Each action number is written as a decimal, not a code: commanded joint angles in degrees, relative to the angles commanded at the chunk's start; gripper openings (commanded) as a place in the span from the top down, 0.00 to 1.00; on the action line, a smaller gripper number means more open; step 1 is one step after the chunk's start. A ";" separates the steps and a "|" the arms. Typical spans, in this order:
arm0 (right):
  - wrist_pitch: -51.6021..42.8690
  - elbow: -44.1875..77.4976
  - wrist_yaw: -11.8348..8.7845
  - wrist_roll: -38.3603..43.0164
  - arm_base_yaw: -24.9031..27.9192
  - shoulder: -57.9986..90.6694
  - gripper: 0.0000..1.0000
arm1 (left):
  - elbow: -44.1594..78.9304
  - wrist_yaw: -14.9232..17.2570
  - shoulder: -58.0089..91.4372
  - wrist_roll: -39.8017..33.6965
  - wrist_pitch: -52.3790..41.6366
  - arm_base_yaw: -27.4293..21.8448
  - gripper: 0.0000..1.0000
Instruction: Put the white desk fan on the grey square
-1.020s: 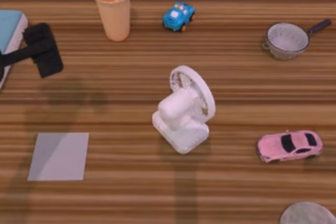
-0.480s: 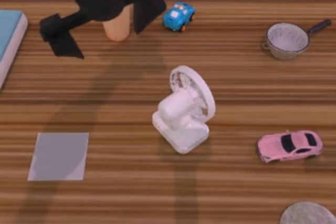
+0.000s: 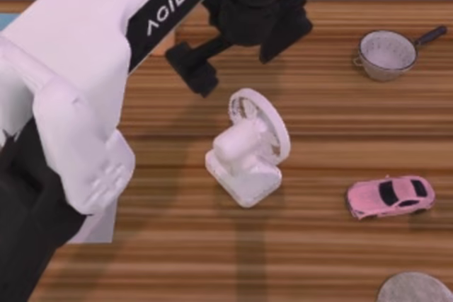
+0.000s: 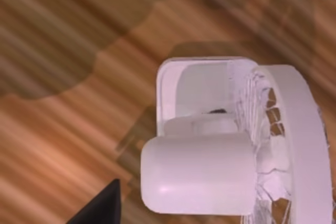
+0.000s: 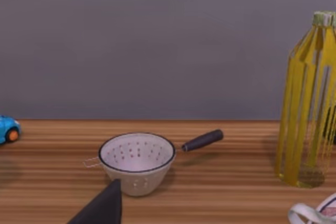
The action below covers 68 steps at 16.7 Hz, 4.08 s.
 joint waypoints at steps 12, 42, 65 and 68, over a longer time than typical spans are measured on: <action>0.00 0.00 0.00 0.00 0.00 0.00 0.00 | 15.40 -0.37 9.93 -5.37 -3.93 -2.88 0.00; 0.00 0.00 0.00 0.00 0.00 0.00 0.00 | -17.51 -0.54 -1.31 -4.27 15.84 -1.86 0.38; 0.00 0.00 0.00 0.00 0.00 0.00 0.00 | -11.22 -0.54 1.36 -4.06 10.74 -1.85 1.00; 0.00 0.00 0.00 0.00 0.00 0.00 0.00 | -4.04 -0.50 3.43 -4.07 6.19 -1.60 1.00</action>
